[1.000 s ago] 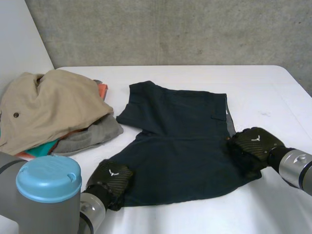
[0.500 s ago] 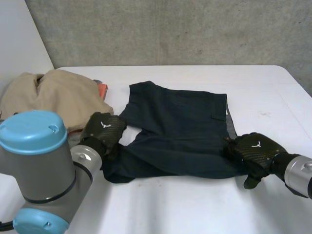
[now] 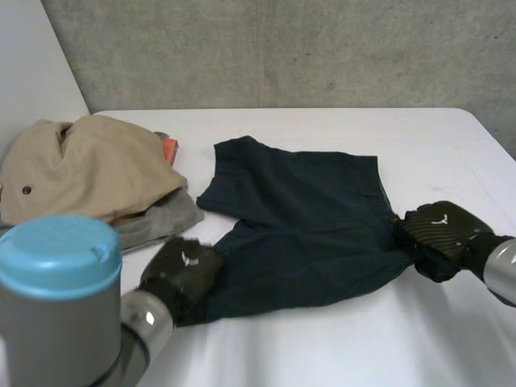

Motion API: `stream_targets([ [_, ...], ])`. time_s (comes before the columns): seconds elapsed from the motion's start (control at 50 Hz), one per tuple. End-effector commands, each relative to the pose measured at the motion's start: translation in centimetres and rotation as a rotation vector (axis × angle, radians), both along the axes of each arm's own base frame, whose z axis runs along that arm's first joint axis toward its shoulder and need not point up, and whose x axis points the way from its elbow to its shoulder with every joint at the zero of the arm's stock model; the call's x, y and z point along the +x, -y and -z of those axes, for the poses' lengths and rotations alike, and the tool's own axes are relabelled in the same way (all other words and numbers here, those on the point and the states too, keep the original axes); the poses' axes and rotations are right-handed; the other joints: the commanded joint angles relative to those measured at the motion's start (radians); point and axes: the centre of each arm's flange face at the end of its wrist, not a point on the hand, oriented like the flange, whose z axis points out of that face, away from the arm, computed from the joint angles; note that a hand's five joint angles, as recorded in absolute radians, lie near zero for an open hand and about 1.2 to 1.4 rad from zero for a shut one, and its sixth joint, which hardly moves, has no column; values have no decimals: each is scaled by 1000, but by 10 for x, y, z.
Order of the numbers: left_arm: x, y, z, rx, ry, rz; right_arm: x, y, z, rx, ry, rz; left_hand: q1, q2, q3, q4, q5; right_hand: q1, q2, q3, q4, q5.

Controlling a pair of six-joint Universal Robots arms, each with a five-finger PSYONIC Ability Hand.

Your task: Fold the laundry.

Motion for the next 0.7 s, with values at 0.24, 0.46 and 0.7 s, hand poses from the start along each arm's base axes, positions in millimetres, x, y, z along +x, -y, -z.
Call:
stream_targets([
  [0.24,-26,8,-18,-70,-44,52,-19,-17,-20,128,-180,-95,257,205,211,198,239,475,232,232,209,236],
  [0.46,-79,117,-9,-363,-69,29,4,57,-14,-1,-108,-3,257,205,211,198,239,475,232,232,209,236],
  [0.7,-121,220,19,-732,-100,86,22,141,2,-362,-92,160,257,205,211,198,239,475,232,232,209,236],
])
